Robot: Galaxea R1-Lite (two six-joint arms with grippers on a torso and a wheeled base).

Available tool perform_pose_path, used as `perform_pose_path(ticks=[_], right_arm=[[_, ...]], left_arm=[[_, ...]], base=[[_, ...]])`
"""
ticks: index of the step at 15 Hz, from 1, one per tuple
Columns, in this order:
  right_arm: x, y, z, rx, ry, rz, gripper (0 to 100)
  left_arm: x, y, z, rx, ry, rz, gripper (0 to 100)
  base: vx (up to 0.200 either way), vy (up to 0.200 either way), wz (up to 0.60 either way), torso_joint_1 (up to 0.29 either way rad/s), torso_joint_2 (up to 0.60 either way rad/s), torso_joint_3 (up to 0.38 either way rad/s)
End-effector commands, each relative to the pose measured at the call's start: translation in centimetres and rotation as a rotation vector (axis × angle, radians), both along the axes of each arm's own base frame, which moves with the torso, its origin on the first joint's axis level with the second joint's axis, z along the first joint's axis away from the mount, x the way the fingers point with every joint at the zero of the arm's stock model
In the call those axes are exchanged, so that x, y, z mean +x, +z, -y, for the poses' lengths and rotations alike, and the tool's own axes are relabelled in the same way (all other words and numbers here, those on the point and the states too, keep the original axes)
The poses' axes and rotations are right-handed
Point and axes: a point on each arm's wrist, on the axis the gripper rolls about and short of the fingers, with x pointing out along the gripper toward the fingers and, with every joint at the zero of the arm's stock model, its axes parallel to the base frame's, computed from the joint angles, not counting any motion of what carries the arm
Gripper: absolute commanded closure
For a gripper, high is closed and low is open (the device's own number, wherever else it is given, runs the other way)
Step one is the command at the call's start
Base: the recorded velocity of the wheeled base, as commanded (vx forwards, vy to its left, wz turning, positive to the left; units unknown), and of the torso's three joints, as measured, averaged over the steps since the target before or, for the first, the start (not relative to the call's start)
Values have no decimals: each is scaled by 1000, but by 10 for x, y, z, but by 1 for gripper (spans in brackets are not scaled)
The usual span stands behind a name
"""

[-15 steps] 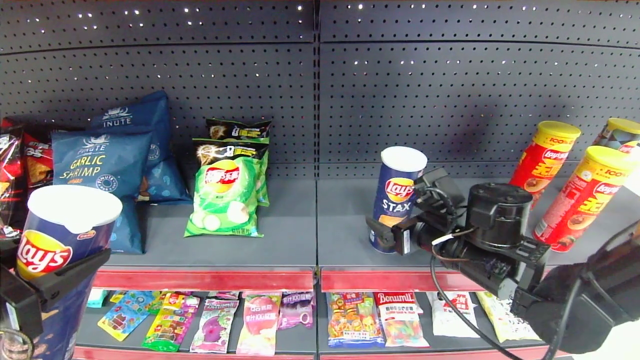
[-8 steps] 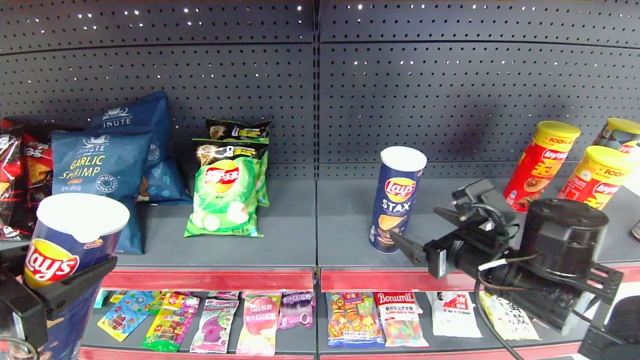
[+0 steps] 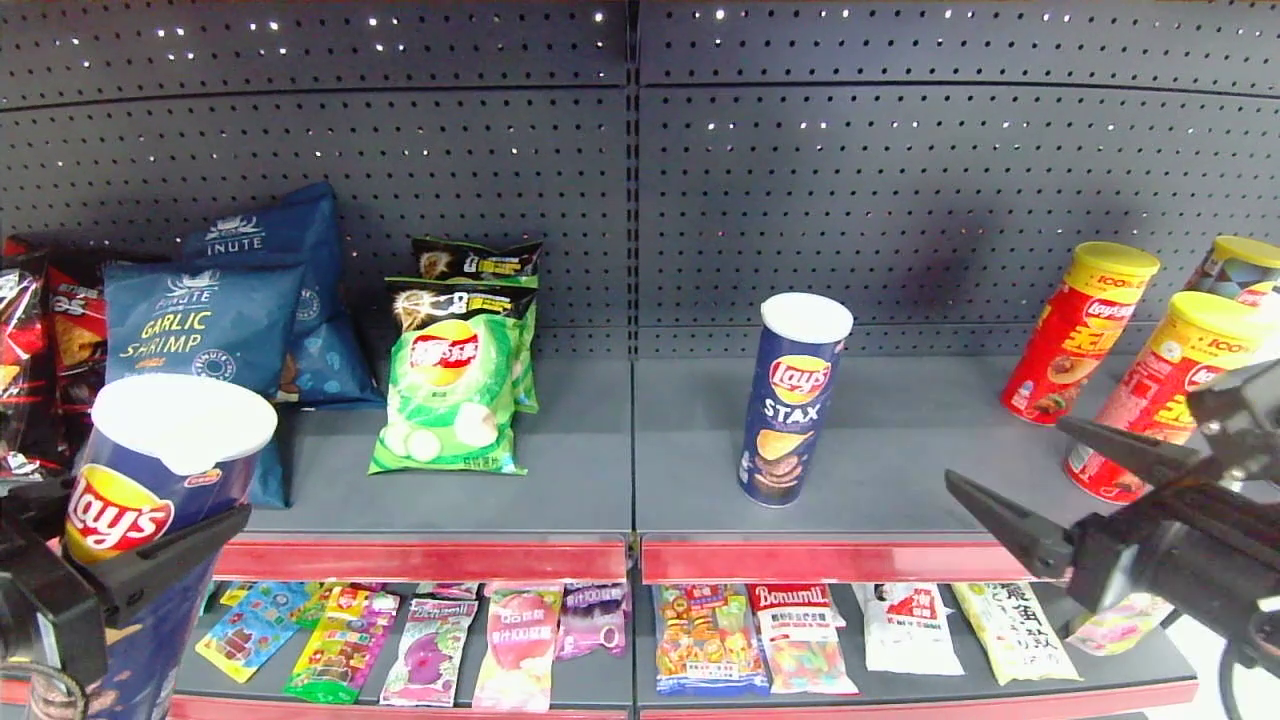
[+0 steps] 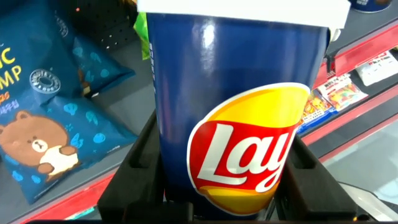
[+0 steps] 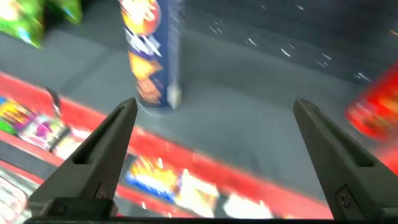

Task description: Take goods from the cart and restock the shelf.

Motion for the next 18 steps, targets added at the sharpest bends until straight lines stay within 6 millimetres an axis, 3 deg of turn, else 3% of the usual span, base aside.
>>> perform_pose_path(ticks=[1,4,8,11,14,18], right_arm=[[-56,25,42,20,-130,91,0],[-110,13,67,9,-297,77,0],[-161,-22,73,-4,-420,29,0],[-177,-41,74,15,-438,74,0],[-181,-55,76,51,-580,15,0],[-185,-67,72,94,-482,10,0]], left_arm=[[6,4,1,-1,-3,0,100],[12,15,2,-10,-9,20,100],[38,33,8,-29,-91,26,100],[61,40,13,-43,-119,39,100],[93,43,17,-100,-116,127,100],[103,44,27,-143,-149,130,100]], base=[[0,0,0,0,0,0],[0,0,0,0,0,0],[0,0,0,0,0,0],[0,0,0,0,0,0],[0,0,0,0,0,0],[0,0,0,0,0,0]])
